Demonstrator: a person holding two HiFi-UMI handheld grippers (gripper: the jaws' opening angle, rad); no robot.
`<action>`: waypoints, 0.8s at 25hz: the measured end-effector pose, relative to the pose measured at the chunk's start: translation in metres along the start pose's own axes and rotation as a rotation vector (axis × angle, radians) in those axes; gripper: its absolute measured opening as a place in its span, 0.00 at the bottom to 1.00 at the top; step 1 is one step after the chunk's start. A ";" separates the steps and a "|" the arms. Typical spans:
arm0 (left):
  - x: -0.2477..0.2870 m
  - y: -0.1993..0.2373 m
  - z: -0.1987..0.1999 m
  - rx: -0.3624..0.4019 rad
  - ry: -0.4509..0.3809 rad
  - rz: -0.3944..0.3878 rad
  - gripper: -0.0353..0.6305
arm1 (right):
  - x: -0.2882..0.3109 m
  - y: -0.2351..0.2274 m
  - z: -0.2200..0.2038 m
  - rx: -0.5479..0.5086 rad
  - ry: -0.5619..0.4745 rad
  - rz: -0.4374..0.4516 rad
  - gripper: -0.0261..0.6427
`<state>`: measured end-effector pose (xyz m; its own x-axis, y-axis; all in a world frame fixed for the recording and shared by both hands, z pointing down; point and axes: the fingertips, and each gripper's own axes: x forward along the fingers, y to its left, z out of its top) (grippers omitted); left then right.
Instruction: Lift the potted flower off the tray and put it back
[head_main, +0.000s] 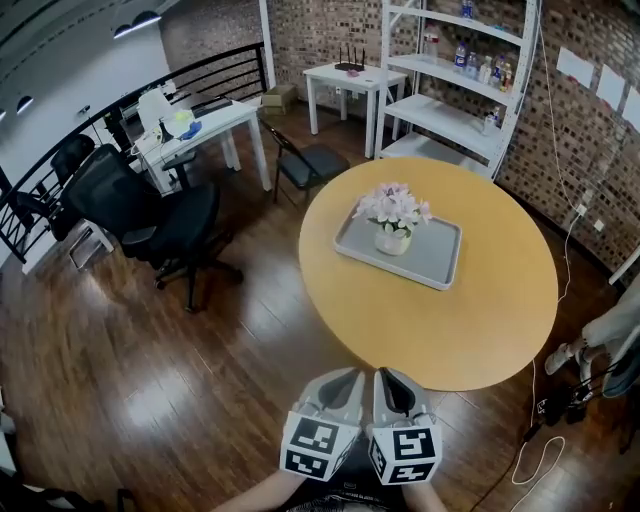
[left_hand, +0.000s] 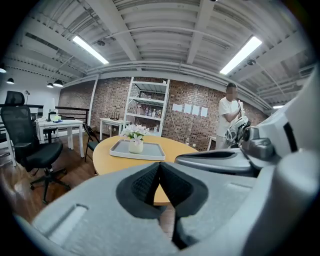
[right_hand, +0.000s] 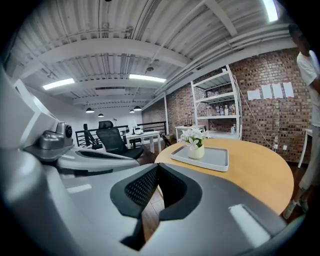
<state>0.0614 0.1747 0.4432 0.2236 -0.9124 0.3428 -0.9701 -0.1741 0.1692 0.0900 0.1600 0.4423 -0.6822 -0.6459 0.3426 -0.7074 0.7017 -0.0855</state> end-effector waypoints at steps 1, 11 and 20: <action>0.006 0.006 0.002 0.001 0.003 0.000 0.06 | 0.009 -0.001 0.002 0.000 0.001 0.001 0.04; 0.093 0.054 0.025 0.025 0.064 -0.023 0.06 | 0.100 -0.047 0.023 0.043 0.022 -0.009 0.04; 0.151 0.091 0.048 0.049 0.086 -0.006 0.06 | 0.161 -0.084 0.040 0.057 0.038 -0.013 0.04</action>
<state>0.0023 0.0029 0.4660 0.2347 -0.8766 0.4202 -0.9717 -0.1993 0.1271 0.0320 -0.0151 0.4672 -0.6660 -0.6423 0.3794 -0.7263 0.6744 -0.1332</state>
